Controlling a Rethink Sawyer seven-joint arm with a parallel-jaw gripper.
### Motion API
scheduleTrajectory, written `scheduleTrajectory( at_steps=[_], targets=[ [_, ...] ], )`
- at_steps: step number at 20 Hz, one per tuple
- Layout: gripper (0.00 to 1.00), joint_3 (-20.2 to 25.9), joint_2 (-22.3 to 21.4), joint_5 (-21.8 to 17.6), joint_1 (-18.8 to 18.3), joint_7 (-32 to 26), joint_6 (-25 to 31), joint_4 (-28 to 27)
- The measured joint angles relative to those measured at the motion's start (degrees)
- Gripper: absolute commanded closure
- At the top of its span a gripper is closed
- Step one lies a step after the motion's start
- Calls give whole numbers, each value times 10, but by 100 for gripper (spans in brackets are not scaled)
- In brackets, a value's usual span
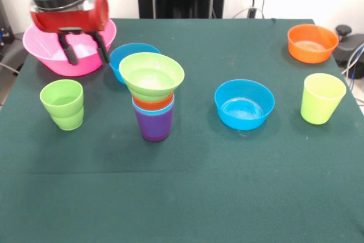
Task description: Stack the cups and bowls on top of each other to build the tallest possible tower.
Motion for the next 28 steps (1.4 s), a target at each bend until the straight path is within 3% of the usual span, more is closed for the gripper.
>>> scheduleTrajectory(
  at_steps=[13, 21, 28],
  targets=[
    [0, 2, 23, -19, -21, -63, 35, -87],
    [0, 2, 40, -48, -29, -97, 29, -93],
    [0, 2, 46, -67, -41, -100, -15, -74]
  ],
)
